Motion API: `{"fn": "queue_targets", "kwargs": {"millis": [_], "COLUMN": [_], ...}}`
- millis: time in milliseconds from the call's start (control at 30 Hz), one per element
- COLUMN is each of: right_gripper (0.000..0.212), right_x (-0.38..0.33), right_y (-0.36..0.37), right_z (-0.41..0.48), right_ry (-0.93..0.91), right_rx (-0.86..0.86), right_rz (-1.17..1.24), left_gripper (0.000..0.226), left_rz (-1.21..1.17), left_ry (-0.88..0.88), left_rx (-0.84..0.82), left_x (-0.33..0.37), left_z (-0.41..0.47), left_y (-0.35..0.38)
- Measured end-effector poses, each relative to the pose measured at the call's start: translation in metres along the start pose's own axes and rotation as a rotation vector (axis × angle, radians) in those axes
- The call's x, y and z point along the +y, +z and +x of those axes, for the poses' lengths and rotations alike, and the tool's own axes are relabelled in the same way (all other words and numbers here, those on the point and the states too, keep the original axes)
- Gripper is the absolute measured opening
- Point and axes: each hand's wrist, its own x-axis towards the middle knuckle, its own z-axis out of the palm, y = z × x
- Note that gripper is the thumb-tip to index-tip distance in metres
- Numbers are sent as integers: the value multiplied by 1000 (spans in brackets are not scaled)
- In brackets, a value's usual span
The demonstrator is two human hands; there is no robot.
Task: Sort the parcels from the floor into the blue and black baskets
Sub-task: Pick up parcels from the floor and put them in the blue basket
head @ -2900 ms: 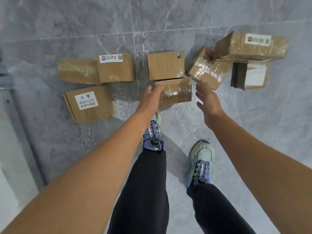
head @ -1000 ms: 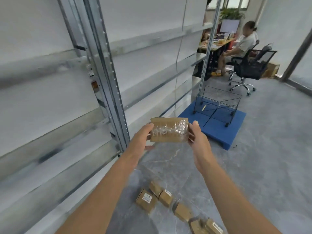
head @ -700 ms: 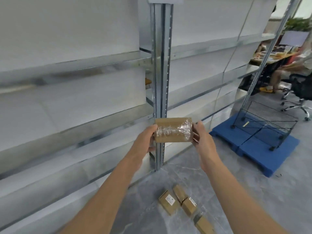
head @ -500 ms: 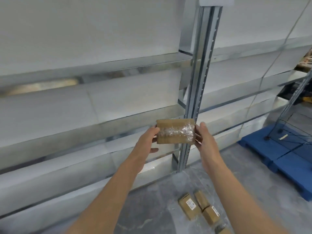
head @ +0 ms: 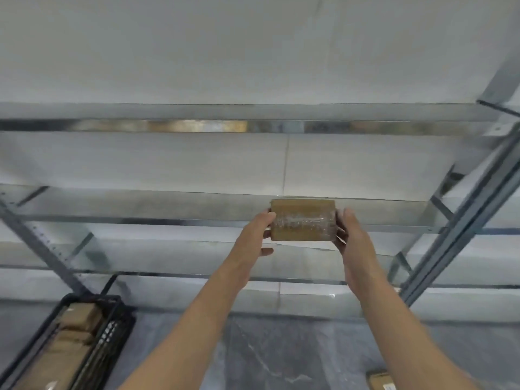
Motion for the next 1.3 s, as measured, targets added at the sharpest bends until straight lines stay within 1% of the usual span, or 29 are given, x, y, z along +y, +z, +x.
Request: {"fn": "queue_targets", "kwargs": {"millis": [100,200,300,400,467,600,633,800,867,1000,1133,1233,1300], "right_gripper": [55,50,45,44,44,49,50,55,54,49,54,50,46], "right_x": [7,14,21,29,32,40,43,55,60,76,99,123,141], "right_y": [33,63,93,119,134,163,170,207,223,257,300,339,366], "right_z": [8,18,28,35,38,38,35,11,-4,-33,-67,-98,-123], "right_ry": [3,34,61,97,98,114,118,151,179,208,204,236,244], "right_rx": [-92,-197,-310,-433,-505,-674,-723,-922,-973,-1091,-1181,-1211,-1245], "right_rz": [-1,-18,-22,-45,-48,-73,-78,-114,-145,-176,-229,-257,-287], "left_gripper": [52,37,35,34,35,46,45,33,32,37,40,48,59], "left_rz": [-33,-67,-89,-122,-135,-168,-175,-262,-273,-316,-362,-398,-436], "left_ry": [0,-23,-32,-35,-30,-53,-55,-57,-67,-98,-119,-155,-180], "left_rx": [99,229,355,487,566,720,749,921,973,1083,1157,1210,1234], "left_x": [-3,-6,-9,-12,-16,-26,-29,-42,-48,-66,-89,-109,-123], "left_z": [-8,-20,-31,-40,-46,-64,-71,-109,-126,-159,-191,-218,-240], "left_y": [-31,-53,-71,-86,-92,-101,-103,-115,-124,-148,-184,-220,-247]}}
